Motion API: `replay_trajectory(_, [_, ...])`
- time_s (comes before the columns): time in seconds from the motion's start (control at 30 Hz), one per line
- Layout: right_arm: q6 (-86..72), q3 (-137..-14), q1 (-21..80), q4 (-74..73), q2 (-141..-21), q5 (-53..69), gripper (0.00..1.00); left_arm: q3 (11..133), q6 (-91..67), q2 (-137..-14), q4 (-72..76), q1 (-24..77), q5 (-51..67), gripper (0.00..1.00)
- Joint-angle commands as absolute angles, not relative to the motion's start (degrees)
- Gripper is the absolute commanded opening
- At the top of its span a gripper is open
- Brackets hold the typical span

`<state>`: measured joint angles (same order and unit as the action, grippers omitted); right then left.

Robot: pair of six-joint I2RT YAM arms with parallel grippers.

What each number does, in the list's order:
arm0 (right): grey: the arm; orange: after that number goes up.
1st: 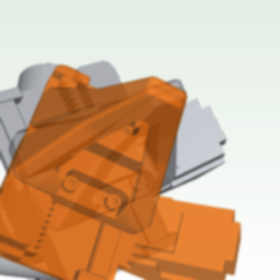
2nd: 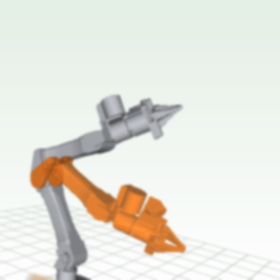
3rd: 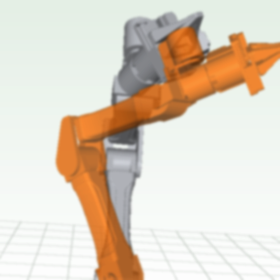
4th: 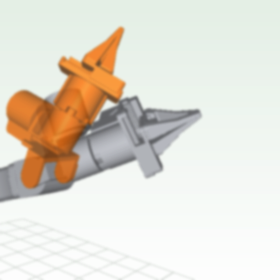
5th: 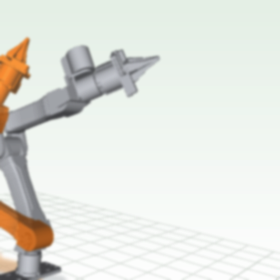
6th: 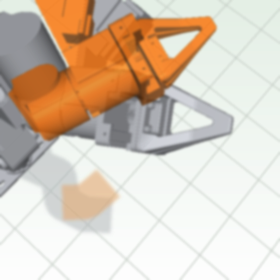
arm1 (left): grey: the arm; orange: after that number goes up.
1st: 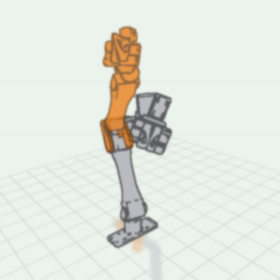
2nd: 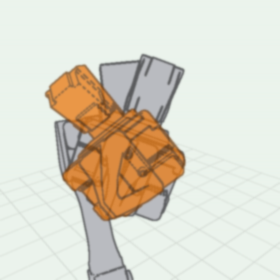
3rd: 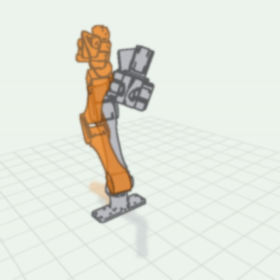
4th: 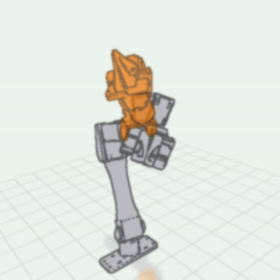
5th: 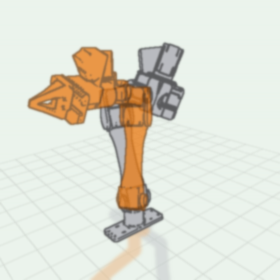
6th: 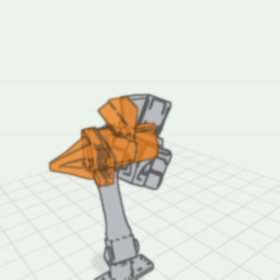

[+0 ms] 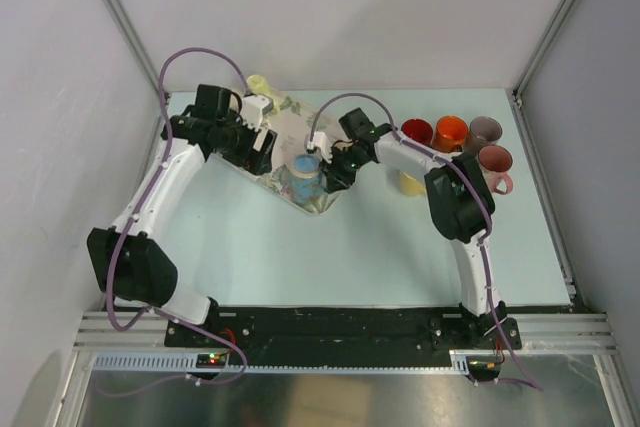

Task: Turn the mug right side up
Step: Turn over the cup on the tray.

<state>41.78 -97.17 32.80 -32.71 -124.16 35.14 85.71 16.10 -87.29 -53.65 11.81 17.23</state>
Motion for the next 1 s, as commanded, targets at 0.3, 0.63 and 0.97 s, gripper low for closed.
replay_trajectory(0.3, [13.74, -109.88, 25.56, -41.34, -123.72, 72.46, 0.0, 49.43, 48.79, -58.77, -5.38, 20.37, 17.38, 0.98])
replay_trajectory(0.63, [-16.72, -103.34, 23.76, -13.75, -124.78, 74.51, 0.0, 41.77, 56.1, -58.69, 2.76, 25.27, 20.71, 0.98])
replay_trajectory(0.97, [-38.56, -102.85, 22.06, 6.18, -129.07, 78.1, 0.0, 42.4, 56.31, -62.9, 4.64, 26.53, 22.23, 0.97])
